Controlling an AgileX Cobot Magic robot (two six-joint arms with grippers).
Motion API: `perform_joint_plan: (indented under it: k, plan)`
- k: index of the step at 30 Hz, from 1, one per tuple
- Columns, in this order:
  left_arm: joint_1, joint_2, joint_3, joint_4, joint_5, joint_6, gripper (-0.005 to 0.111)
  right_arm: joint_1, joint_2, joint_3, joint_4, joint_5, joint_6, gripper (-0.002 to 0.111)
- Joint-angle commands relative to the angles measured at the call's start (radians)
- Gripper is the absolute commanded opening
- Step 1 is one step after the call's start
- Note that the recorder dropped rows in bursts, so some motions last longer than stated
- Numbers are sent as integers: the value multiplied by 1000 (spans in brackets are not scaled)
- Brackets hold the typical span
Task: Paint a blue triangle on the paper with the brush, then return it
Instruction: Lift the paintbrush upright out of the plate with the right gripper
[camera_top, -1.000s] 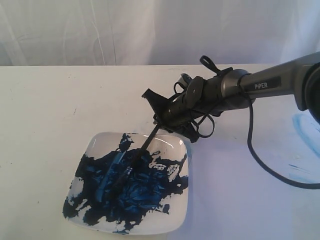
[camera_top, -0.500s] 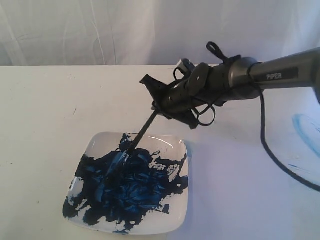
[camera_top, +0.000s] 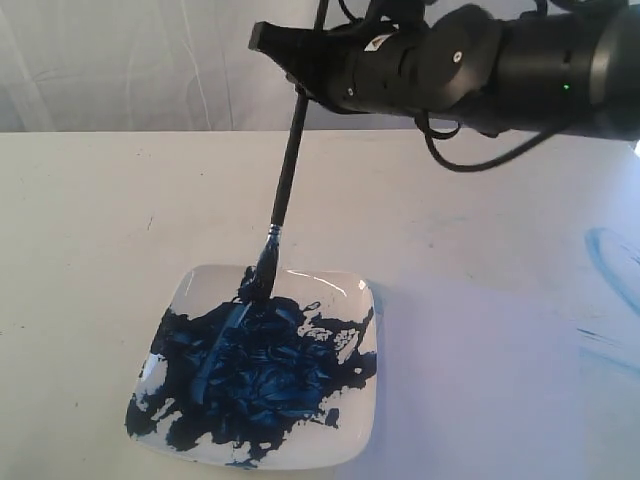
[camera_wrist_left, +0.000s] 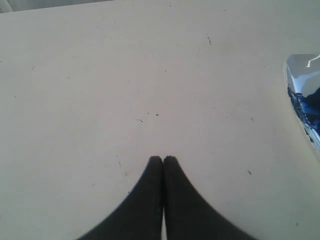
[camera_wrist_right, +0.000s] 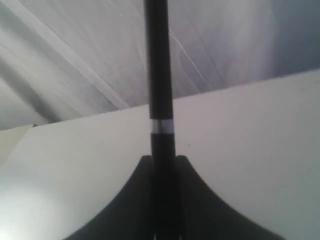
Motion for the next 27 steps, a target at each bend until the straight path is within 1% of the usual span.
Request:
perform_joint_plan:
  k: [1,2,4,5,9,10,11,13,15,16,18,21,24,27]
  plan:
    - [-6,-4,6,-8,1,-6,0,93,-76,145,-30,-312,-98,0]
    - [-6,-4,6,-8,1,-6,0,124,-84,196,-33,-424,-98,0]
    - [-6,-4,6,-8,1,-6,0,161,-84,260,-33,-561,-93,0]
    - [-6,-4,6,-8,1,-6,0,171,-78,284,-43,-600,-98,0]
    - [-6,-4,6,-8,1,-6,0,176,-32,312,-115,-568,-97,0]
    - [-6,-4,6,-8,1,-6,0,176,-26,313,-117,-552,-65,0]
    - [-6,-4,6,-8,1,-6,0,176,-19,313,-191,-544,26,0]
    - [-6,-4,6,-8,1,-6,0,176,-13,329,-381,-657,121,0]
    - [-6,-4,6,-8,1,-6,0,176,-6,342,-541,-818,234,0]
    - [-6,-4,6,-8,1,-6,0,176,-1,342,-595,-861,273,0]
    - [-6,-4,6,-8,1,-6,0,176,7,342,-632,-869,293,0]
    - [-6,-4,6,-8,1,-6,0,176,40,342,-639,-831,323,0]
    - [-6,-4,6,-8,1,-6,0,176,93,342,-726,-937,417,0]
    - [-6,-4,6,-8,1,-6,0,176,138,342,-747,-954,461,0]
